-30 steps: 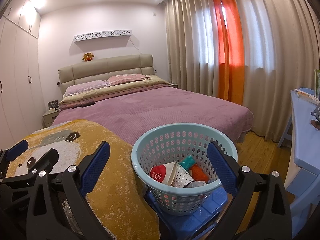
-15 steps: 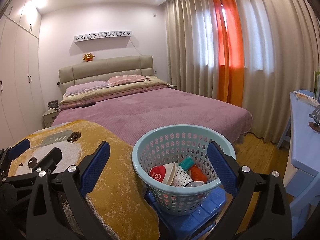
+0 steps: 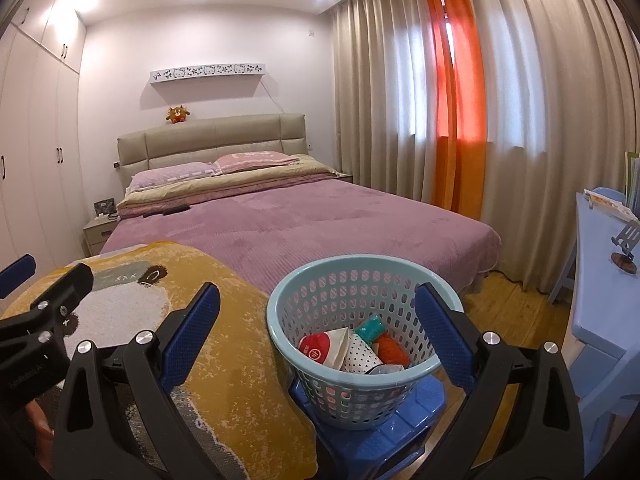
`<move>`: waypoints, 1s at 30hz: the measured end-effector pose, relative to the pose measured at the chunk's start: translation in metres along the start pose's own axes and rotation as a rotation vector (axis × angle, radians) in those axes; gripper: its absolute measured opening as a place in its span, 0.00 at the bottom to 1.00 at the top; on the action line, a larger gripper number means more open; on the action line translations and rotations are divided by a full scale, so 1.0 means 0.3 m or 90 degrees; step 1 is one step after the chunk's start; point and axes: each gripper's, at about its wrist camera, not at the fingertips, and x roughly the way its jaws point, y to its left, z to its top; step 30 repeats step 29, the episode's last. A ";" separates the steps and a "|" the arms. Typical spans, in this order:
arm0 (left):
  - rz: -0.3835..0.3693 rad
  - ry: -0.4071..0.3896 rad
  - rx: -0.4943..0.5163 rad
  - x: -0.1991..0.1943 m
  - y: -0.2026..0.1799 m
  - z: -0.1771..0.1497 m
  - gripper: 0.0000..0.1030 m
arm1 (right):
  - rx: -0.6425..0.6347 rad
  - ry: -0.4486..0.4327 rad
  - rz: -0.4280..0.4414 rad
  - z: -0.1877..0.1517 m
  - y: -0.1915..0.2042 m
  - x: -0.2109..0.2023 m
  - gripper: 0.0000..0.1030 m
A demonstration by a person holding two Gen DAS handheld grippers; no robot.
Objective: Collect trash
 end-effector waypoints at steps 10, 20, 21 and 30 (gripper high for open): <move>0.026 -0.022 -0.006 -0.083 0.046 0.029 0.93 | -0.015 -0.014 0.029 0.018 0.070 -0.061 0.91; 0.073 -0.024 -0.010 -0.129 0.106 0.020 0.93 | -0.029 -0.009 0.049 0.018 0.131 -0.074 0.92; 0.071 -0.019 -0.011 -0.127 0.113 0.018 0.93 | -0.031 -0.007 0.048 0.018 0.136 -0.072 0.92; 0.060 0.017 -0.063 -0.116 0.223 -0.013 0.93 | -0.051 0.018 0.050 0.010 0.199 -0.046 0.92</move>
